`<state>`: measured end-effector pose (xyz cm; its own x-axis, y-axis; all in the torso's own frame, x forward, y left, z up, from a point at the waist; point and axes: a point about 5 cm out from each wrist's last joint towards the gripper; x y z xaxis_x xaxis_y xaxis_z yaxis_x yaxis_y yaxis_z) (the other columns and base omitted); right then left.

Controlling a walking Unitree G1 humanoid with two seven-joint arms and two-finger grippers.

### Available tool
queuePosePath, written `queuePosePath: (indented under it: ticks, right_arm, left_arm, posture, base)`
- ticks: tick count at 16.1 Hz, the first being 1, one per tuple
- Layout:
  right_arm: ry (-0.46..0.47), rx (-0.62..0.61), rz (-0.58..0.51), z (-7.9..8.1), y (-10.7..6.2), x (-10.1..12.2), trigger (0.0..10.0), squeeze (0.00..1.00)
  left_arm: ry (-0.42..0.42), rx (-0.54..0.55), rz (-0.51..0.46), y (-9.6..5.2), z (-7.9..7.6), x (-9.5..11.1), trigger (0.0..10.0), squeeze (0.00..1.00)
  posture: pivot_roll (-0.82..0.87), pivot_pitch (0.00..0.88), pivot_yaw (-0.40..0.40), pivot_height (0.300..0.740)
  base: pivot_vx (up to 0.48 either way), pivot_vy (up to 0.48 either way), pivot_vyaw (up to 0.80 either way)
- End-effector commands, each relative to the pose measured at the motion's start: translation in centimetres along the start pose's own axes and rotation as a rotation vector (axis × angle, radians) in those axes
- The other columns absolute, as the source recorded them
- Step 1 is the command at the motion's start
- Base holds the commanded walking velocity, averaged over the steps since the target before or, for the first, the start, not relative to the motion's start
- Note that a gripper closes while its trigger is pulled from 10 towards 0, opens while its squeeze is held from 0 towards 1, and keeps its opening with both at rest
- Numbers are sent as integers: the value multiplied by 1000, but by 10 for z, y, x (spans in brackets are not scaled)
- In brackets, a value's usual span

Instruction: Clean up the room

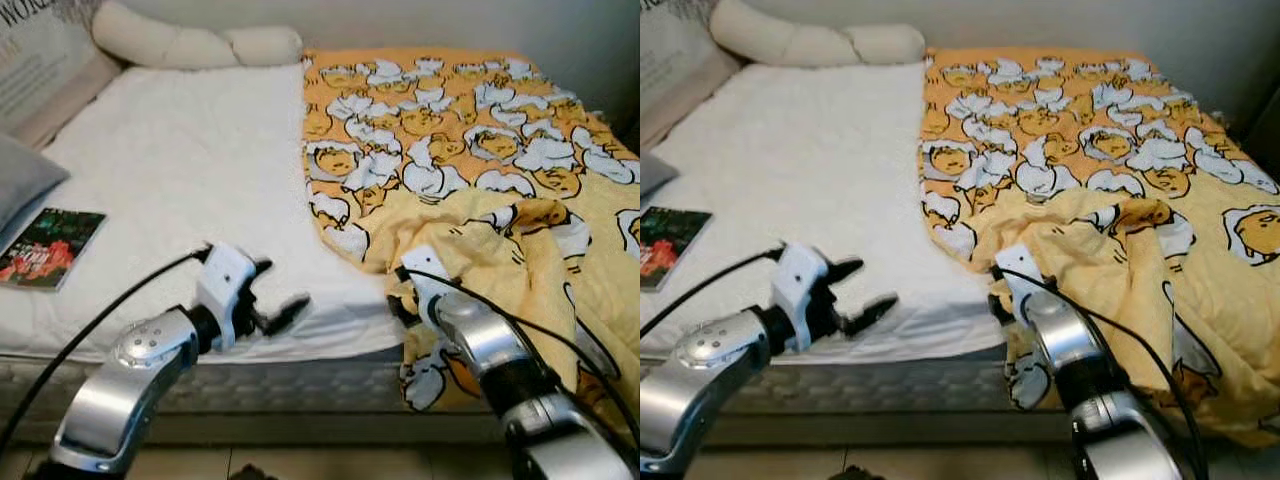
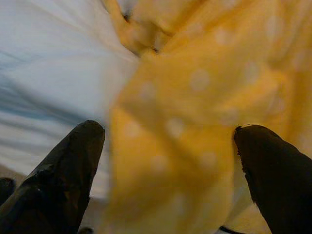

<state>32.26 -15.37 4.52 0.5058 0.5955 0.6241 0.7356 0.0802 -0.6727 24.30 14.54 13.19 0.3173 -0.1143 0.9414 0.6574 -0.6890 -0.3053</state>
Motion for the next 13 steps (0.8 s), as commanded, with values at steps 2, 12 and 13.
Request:
queuePosePath:
  ticks: [2, 12, 13]
  right_arm:
    - [-65, -33, 7, -7, 4, 3, 0, 0]
    - [-87, -1, -14, -9, 12, 4, 0, 0]
    - [-86, 1, -14, -9, 13, 3, 0, 0]
  left_arm:
    - [28, -87, 56, -1, -8, -1, 10000, 0]
    - [39, -115, 76, -3, -11, -1, 10000, 0]
    - [39, -117, 77, -2, -11, -1, 10000, 0]
  posture:
    - [28, 0, 24, 740]
    - [28, 0, 27, 740]
    - [27, 0, 27, 740]
  base:
    - [0, 0, 0]
    - [0, 0, 0]
    - [0, 0, 0]
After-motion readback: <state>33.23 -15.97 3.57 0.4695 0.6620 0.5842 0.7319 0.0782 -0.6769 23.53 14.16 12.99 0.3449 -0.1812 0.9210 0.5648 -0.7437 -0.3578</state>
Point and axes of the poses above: a point about 5 cm out from each wrist's last joint towards the gripper, its own y axis pointing out of the wrist towards the gripper, its own x axis along the axis of the wrist's last joint, z = x × y, and after that the axes turned 10 degrees about -y, right-handed
